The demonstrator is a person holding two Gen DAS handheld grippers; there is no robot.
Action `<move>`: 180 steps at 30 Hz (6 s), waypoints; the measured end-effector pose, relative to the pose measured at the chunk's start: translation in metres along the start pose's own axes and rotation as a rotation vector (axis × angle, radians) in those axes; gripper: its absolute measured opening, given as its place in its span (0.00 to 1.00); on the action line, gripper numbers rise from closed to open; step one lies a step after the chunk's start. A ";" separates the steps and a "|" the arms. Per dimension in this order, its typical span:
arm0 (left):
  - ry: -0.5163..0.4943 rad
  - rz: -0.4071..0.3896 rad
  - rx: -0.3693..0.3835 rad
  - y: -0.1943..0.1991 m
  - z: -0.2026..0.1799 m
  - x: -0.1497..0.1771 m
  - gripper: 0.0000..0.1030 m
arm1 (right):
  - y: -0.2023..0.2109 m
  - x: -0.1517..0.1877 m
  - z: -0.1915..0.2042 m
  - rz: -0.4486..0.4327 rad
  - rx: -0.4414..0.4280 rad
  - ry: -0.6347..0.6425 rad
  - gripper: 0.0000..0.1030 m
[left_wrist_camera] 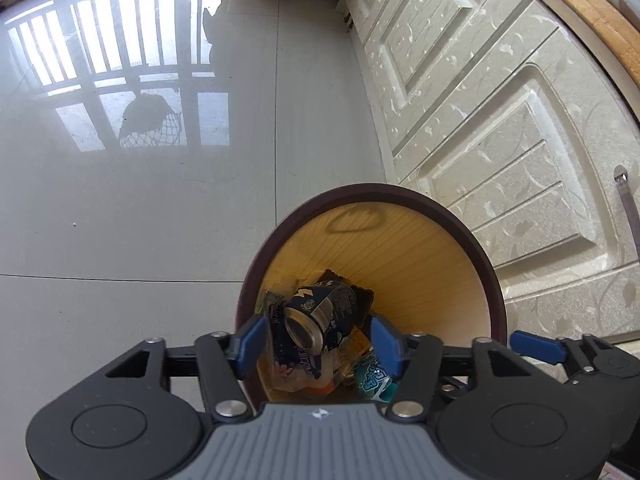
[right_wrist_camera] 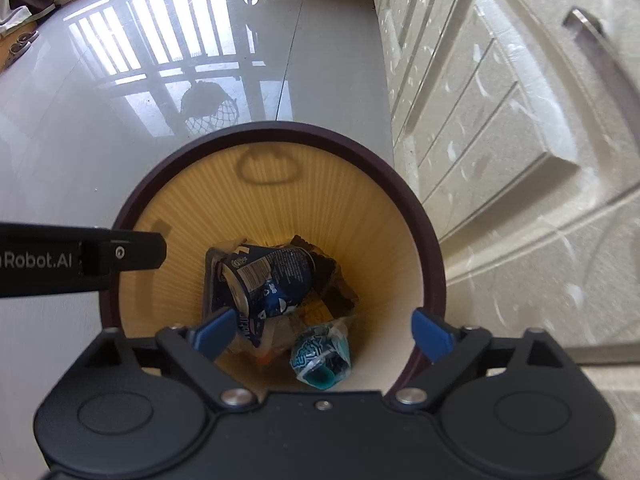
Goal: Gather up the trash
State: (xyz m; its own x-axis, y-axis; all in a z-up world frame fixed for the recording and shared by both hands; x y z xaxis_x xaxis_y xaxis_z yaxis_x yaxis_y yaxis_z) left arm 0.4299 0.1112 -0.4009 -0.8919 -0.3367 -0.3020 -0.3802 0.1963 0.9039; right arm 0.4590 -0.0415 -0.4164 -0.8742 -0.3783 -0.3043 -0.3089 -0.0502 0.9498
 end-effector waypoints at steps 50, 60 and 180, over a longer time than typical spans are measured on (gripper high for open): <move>-0.180 -0.349 -0.036 0.355 -0.040 0.110 1.00 | 0.389 0.110 -0.012 -0.399 0.060 -0.165 1.00; -0.193 -0.373 -0.044 0.387 -0.049 0.143 1.00 | 0.430 0.149 -0.013 -0.464 0.095 -0.170 1.00; -0.298 -0.491 -0.056 0.443 -0.068 0.223 1.00 | 0.492 0.241 -0.014 -0.564 0.140 -0.192 1.00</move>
State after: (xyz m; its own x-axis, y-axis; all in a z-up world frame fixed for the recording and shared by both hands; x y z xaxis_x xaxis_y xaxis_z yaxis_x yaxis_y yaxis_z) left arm 0.0791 0.0605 -0.0473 -0.6481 -0.1006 -0.7549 -0.7604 0.0304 0.6488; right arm 0.1015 -0.1707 -0.0215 -0.6093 -0.1547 -0.7777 -0.7788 -0.0673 0.6236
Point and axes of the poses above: each gripper's, at about its wrist camera, not at the fingertips, and y roughly against the way its jaws point, z to its left, x to its underside, the point moved 1 cm from there along -y, roughly the way its jaws point, and after that the axes turned 3 degrees about x, right-handed, at the moved point
